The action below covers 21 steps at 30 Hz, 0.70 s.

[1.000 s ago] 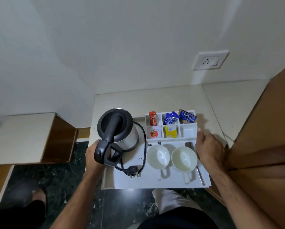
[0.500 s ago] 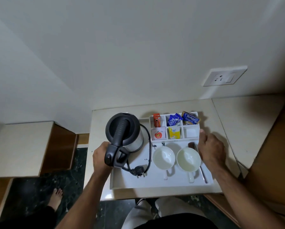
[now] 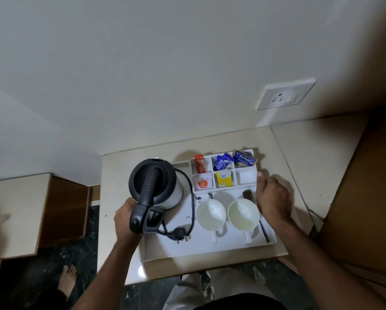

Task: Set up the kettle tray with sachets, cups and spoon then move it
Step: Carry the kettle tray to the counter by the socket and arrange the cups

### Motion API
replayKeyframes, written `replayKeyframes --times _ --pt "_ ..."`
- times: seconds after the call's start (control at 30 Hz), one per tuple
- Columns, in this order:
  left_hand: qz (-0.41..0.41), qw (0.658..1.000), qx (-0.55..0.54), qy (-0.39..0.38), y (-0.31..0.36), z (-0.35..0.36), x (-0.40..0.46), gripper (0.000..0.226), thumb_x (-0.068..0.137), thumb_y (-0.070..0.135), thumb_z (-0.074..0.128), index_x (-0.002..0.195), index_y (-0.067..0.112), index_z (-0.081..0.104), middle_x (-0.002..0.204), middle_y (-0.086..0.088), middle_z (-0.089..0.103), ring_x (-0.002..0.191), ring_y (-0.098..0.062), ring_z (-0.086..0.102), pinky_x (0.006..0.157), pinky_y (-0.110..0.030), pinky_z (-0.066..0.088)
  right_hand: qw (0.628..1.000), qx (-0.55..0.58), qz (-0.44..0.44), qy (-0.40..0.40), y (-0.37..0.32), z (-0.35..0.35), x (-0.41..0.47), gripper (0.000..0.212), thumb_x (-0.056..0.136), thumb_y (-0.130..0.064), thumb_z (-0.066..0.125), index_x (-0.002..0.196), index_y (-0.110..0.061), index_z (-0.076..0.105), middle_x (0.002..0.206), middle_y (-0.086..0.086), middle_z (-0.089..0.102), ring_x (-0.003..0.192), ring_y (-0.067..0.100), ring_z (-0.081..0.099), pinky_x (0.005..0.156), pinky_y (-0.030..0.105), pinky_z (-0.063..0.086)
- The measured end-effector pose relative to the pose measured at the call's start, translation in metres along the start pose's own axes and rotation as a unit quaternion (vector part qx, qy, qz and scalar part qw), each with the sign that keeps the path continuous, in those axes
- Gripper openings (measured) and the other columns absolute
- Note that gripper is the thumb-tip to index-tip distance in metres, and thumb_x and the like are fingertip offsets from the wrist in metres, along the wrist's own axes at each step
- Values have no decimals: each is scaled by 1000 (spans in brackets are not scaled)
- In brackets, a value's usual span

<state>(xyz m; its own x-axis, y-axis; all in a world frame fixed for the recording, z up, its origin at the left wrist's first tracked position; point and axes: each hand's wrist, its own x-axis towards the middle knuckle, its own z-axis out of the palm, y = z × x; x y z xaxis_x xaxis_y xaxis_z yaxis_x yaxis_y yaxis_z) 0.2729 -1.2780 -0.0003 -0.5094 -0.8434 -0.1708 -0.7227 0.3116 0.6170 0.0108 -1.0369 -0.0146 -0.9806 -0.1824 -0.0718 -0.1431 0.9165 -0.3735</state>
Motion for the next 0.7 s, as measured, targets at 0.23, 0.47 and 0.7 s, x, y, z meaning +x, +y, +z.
replayKeyframes --times 0.23,0.47,0.7 --pt "-35 998 42 0 -11 9 13 35 81 4 75 71 20 45 67 -2 52 66 -39 59 63 -39 46 1000 -17 -13 3 -5 5 7 58 101 -45 34 86 4 62 82 26 68 77 42 65 66 40 48" --pt "-44 994 96 -10 7 3 22 22 80 10 75 78 12 53 74 -8 61 73 -38 62 66 -38 48 999 -32 -11 30 -16 7 11 54 101 -43 38 86 4 60 79 26 68 73 41 66 62 37 46" --pt "-49 971 231 -34 18 -12 41 9 88 21 61 85 15 56 75 -1 58 69 -27 52 62 -31 43 995 -57 -76 24 -19 -1 31 52 101 -41 39 80 -2 66 76 20 68 71 38 64 62 37 47"
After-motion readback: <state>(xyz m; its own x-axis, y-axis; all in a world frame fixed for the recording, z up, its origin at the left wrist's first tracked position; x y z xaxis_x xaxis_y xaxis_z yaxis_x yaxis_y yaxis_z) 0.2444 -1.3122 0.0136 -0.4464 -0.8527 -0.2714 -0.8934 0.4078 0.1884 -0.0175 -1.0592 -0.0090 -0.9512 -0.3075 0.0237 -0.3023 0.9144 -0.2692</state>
